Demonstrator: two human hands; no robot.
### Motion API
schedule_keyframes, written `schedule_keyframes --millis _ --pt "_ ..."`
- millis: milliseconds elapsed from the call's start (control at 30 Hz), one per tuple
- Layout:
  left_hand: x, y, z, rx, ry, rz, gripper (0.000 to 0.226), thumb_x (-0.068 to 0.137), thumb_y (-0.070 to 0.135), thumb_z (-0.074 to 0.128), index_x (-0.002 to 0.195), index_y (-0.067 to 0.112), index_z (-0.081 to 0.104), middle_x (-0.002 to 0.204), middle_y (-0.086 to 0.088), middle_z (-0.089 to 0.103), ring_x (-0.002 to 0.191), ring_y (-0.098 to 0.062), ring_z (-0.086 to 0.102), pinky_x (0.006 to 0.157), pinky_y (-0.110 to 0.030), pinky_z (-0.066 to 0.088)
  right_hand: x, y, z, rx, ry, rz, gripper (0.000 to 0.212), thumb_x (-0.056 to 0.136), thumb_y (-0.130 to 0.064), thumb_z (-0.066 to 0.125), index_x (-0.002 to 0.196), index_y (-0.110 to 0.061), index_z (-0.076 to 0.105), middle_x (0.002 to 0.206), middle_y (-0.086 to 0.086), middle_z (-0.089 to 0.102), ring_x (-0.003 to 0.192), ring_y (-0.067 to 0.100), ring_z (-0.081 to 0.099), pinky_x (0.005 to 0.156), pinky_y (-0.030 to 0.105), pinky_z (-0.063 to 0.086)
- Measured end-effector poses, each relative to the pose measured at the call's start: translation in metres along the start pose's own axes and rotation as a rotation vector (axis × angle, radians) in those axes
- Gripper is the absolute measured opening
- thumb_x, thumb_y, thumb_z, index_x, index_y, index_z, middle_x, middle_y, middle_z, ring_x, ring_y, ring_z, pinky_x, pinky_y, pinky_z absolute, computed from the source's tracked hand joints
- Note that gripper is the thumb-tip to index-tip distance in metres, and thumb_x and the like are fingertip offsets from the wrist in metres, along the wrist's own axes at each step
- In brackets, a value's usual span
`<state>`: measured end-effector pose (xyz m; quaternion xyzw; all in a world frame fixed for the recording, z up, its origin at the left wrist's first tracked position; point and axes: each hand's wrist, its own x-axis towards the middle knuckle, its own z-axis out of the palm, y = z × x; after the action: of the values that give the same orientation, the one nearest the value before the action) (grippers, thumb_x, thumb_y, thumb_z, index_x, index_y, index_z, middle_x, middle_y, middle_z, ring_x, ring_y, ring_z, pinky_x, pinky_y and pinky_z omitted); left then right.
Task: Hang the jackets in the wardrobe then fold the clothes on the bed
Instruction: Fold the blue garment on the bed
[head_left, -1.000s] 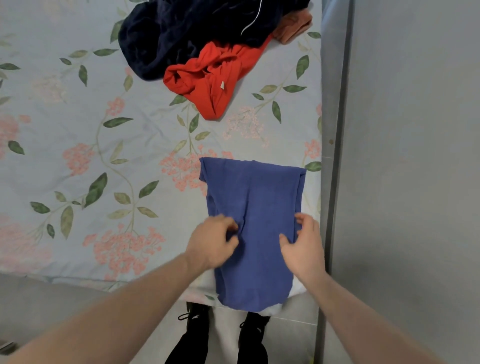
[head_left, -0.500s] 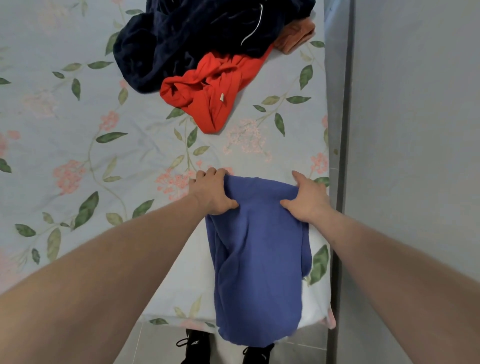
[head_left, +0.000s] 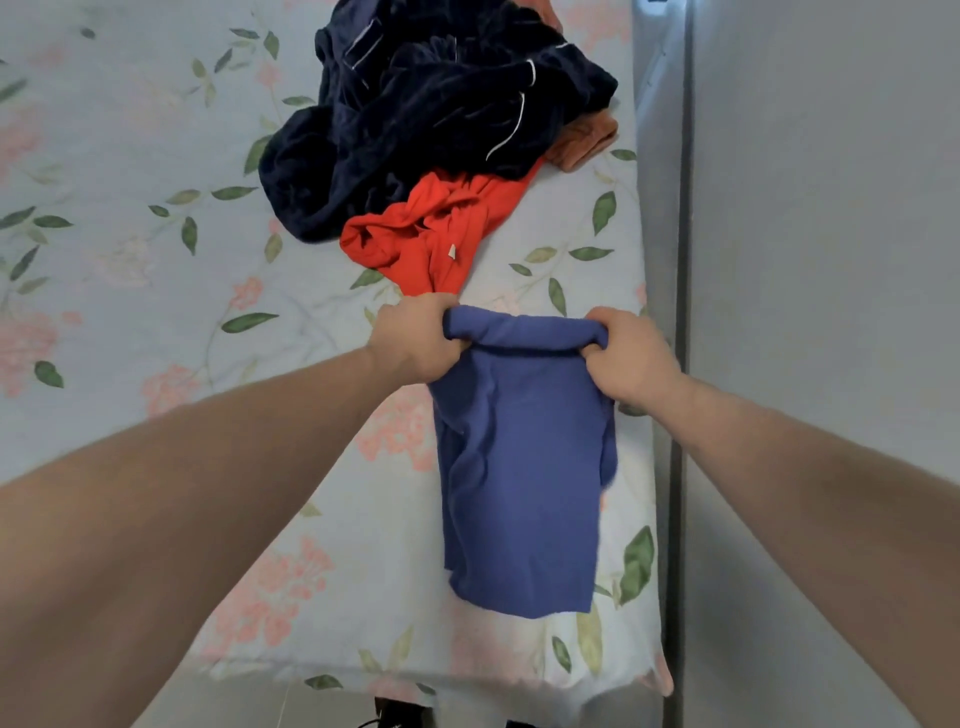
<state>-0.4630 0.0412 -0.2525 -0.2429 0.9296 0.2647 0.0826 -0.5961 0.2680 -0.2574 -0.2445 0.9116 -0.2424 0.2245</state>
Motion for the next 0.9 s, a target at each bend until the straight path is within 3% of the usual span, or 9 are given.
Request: schedule_keyframes --millis 133,233,367,500,600,667,733,833,900 --pt "-0.004 0.005 -0.015 -0.031 0.254 0.129 0.011 0.084 0.02 0.063 0.081 0.02 0.052 0.068 0.005 0.055 0.068 -0.032 0.051 0.065 -0.037 0.033 -0.01 -0.015 -0.025 0.013 0.188 -0.093 0.017 0.09 -0.01 0.051 0.089 -0.02 0.065 0.078 -0.007 0.065 0.073 0.02 0.057 0.056 0.03 0.042" --pt "-0.02 0.011 -0.018 0.029 0.277 0.233 0.015 0.078 0.019 0.063 0.076 0.022 0.049 0.065 0.006 0.052 0.065 -0.028 0.048 0.07 -0.039 0.035 -0.03 -0.015 -0.03 0.002 0.194 -0.15 0.023 0.086 -0.005 0.053 0.09 -0.021 0.069 0.083 -0.006 0.07 0.075 0.017 0.058 0.06 0.032 0.043" --pt "-0.062 0.01 -0.002 0.15 0.146 0.306 0.02 0.071 0.02 0.065 0.078 0.027 0.047 0.072 0.01 0.052 0.074 -0.025 0.054 0.074 -0.035 0.028 -0.072 0.005 -0.016 0.014 0.074 -0.141 0.028 0.076 -0.001 0.057 0.086 -0.024 0.069 0.085 -0.009 0.069 0.081 0.016 0.063 0.071 0.035 0.052" --pt "-0.114 -0.004 0.037 0.227 0.038 0.388 0.021 0.07 0.026 0.068 0.087 0.026 0.056 0.086 0.005 0.063 0.083 -0.027 0.06 0.072 -0.035 0.034 -0.124 0.034 0.016 -0.009 -0.035 -0.12 0.035 0.07 -0.001 0.064 0.086 -0.032 0.066 0.092 -0.014 0.067 0.089 0.014 0.062 0.083 0.039 0.054" --pt "-0.148 -0.015 0.065 0.214 -0.028 0.393 0.022 0.069 0.028 0.068 0.087 0.028 0.055 0.085 0.006 0.063 0.077 -0.026 0.06 0.065 -0.032 0.033 -0.159 0.053 0.038 -0.012 -0.108 -0.114 0.036 0.072 -0.002 0.066 0.083 -0.036 0.06 0.092 -0.017 0.061 0.091 0.009 0.059 0.08 0.033 0.051" --pt "-0.167 -0.021 0.08 0.204 -0.074 0.362 0.023 0.07 0.026 0.07 0.09 0.027 0.059 0.087 0.006 0.062 0.077 -0.026 0.06 0.062 -0.032 0.039 -0.176 0.063 0.052 -0.018 -0.139 -0.085 0.033 0.077 -0.004 0.067 0.088 -0.035 0.064 0.096 -0.02 0.059 0.094 0.004 0.057 0.078 0.022 0.046" --pt "-0.183 -0.022 0.091 0.204 -0.158 0.299 0.025 0.08 0.025 0.066 0.104 0.027 0.064 0.1 0.006 0.064 0.089 -0.025 0.062 0.069 -0.035 0.047 -0.19 0.07 0.065 -0.038 -0.167 -0.04 0.026 0.084 -0.01 0.068 0.096 -0.032 0.069 0.102 -0.022 0.057 0.098 0.002 0.056 0.078 0.015 0.042" --pt "-0.196 -0.022 0.102 0.188 -0.392 0.175 0.036 0.093 0.029 0.057 0.129 0.029 0.061 0.126 0.008 0.058 0.112 -0.022 0.056 0.088 -0.036 0.05 -0.204 0.078 0.082 -0.072 -0.268 0.024 0.02 0.089 -0.022 0.07 0.107 -0.031 0.071 0.112 -0.02 0.057 0.106 0.007 0.059 0.084 0.02 0.044" --pt "-0.196 -0.02 0.103 0.138 -0.477 0.102 0.041 0.09 0.036 0.061 0.13 0.031 0.061 0.13 0.011 0.055 0.116 -0.019 0.056 0.093 -0.035 0.05 -0.208 0.077 0.087 -0.054 -0.324 0.073 0.026 0.088 -0.021 0.07 0.112 -0.03 0.071 0.117 -0.017 0.056 0.112 0.009 0.059 0.09 0.02 0.044"
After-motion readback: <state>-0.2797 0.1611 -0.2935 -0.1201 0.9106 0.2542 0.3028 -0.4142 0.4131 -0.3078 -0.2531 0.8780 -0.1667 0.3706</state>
